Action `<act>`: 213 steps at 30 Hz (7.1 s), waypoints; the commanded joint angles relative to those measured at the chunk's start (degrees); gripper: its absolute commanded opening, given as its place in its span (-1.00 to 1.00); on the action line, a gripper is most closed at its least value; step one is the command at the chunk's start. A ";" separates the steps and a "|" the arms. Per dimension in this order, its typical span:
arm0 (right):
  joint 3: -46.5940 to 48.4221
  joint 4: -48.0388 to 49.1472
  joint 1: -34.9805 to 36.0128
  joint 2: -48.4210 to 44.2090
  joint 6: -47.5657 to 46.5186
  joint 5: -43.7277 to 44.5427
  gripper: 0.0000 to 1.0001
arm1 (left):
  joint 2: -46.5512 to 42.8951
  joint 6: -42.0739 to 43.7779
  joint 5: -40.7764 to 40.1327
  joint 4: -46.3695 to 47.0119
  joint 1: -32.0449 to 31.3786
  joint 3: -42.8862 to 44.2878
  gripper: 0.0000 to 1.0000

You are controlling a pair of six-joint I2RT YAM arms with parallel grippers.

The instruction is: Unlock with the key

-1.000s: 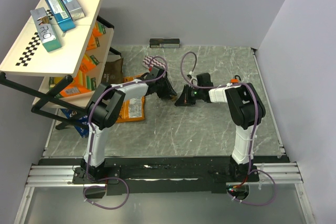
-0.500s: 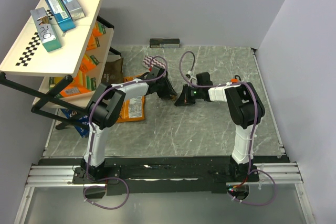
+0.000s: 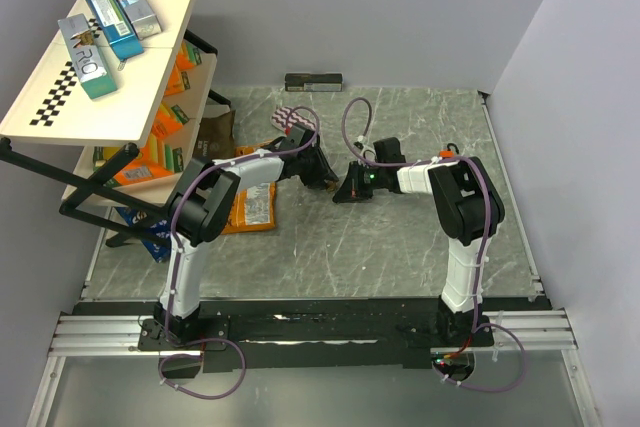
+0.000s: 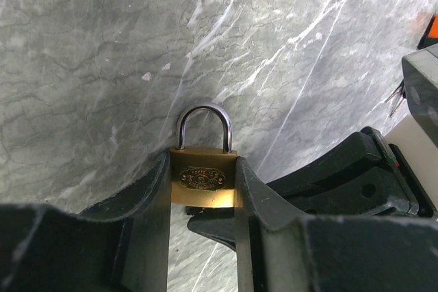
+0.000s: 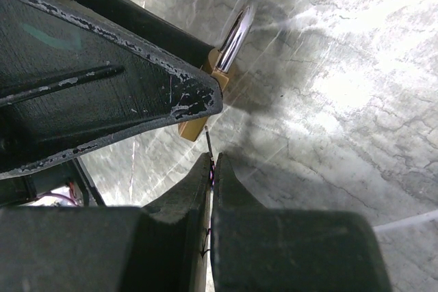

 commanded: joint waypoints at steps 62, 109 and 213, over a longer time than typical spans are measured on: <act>8.33 -2.59 -2.93 2.42 12.04 3.69 -1.00 | 3.28 1.03 -2.12 -4.02 -1.26 -2.71 -0.98; 19.31 12.89 -2.40 8.22 9.50 12.75 -1.00 | 2.92 0.24 4.73 -2.61 -2.93 -4.02 -0.98; 0.69 1.12 1.82 -40.38 3.17 8.87 -1.00 | -27.23 6.13 -9.41 5.94 -4.33 2.91 0.79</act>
